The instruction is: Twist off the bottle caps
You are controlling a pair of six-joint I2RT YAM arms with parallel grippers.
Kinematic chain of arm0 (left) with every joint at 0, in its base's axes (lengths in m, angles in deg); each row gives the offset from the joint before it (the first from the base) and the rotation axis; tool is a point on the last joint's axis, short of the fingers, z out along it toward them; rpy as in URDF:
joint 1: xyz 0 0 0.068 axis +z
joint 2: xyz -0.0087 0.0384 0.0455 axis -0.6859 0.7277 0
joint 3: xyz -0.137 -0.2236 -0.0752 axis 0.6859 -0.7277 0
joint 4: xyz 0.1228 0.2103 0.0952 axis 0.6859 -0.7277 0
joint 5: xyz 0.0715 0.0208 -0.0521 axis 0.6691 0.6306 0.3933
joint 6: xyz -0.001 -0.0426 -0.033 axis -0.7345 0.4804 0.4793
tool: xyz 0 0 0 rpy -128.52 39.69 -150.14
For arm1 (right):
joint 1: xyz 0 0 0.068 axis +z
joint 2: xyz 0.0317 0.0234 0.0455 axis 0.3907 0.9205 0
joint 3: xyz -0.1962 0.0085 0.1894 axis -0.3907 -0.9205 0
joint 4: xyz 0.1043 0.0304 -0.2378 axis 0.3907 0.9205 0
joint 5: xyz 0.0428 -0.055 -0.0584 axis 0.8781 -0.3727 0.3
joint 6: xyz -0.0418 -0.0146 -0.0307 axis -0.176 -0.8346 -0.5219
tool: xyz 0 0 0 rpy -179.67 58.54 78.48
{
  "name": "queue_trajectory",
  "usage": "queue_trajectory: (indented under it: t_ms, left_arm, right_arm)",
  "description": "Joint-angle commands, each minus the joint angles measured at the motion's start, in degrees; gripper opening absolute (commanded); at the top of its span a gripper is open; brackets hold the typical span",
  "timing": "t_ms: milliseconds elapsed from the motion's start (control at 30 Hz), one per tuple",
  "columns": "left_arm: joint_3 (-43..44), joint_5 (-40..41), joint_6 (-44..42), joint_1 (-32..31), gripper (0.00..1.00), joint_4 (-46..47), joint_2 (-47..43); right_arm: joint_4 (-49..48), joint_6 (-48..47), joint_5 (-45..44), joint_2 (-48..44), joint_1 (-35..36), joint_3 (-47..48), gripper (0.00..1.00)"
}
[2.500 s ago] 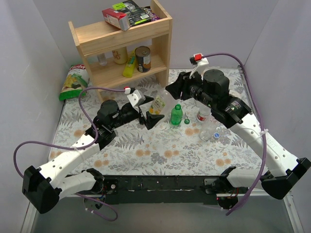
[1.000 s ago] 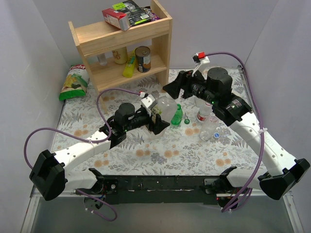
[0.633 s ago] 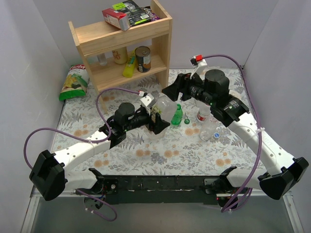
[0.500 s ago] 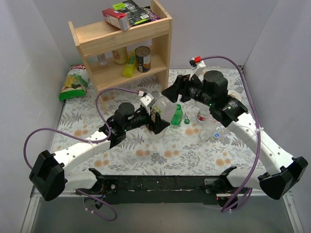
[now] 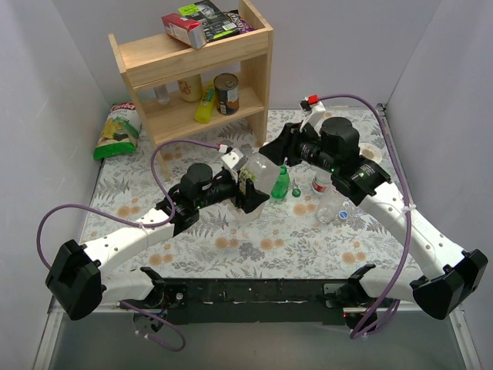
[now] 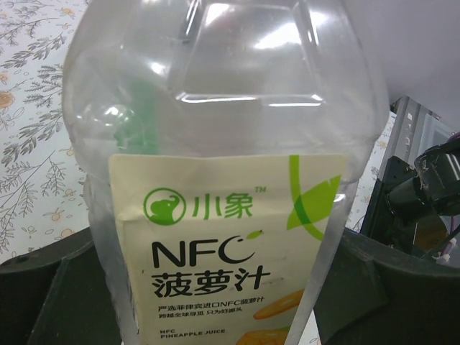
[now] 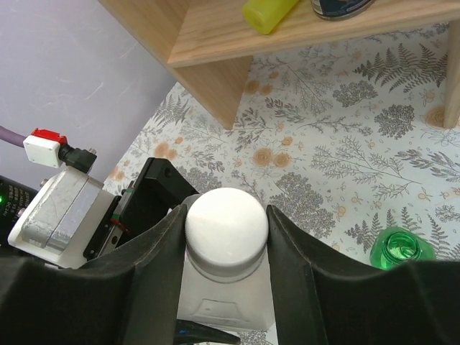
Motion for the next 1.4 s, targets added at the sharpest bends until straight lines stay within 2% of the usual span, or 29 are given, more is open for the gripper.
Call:
queue_trajectory:
  t_ms: [0,300,400,500,567,733,867,900,1133,1367]
  left_arm:
    - [2.0,-0.2,0.2,-0.2,0.29,2.3,-2.6]
    - [2.0,-1.0,0.5,-0.2,0.29,2.3,-2.1]
    - [2.0,-1.2,0.6,-0.2,0.29,2.4,-2.1]
    - [2.1,-1.3,0.6,-0.2,0.29,2.4,-2.0]
    - [2.1,-1.2,0.6,-0.2,0.29,2.4,-2.0]
    - [2.1,-1.3,0.5,-0.2,0.29,2.4,-2.4]
    - [1.8,-3.2,0.5,-0.2,0.29,3.4,-3.2]
    - [1.7,-3.8,0.5,-0.2,0.29,3.8,-3.4]
    - [1.0,-12.6,0.3,-0.2,0.29,6.8,-4.6]
    - [1.0,-26.9,0.7,-0.2,0.3,10.6,-3.2]
  right_arm:
    - [-3.0,-0.4,-0.5,-2.4,0.1,-0.4,0.48]
    - [-6.0,1.1,-1.1,-3.7,0.0,-1.6,0.66]
    - [-6.7,1.3,-0.9,-4.0,0.0,-1.9,0.66]
    - [-7.1,1.4,-0.8,-4.0,0.0,-2.4,0.6]
    - [-7.2,1.4,-0.5,-3.7,0.0,-2.4,0.51]
    - [-7.7,1.7,1.1,-3.3,0.0,-2.9,0.41]
    - [-10.1,1.9,3.8,-3.5,-1.2,-4.7,0.16]
    - [-10.9,2.2,5.8,-3.8,-1.4,-5.3,0.13]
    - [-17.0,2.6,14.6,-5.3,-5.2,-9.4,0.02]
    - [-18.9,-1.5,21.0,-7.2,-6.6,-10.9,0.01]
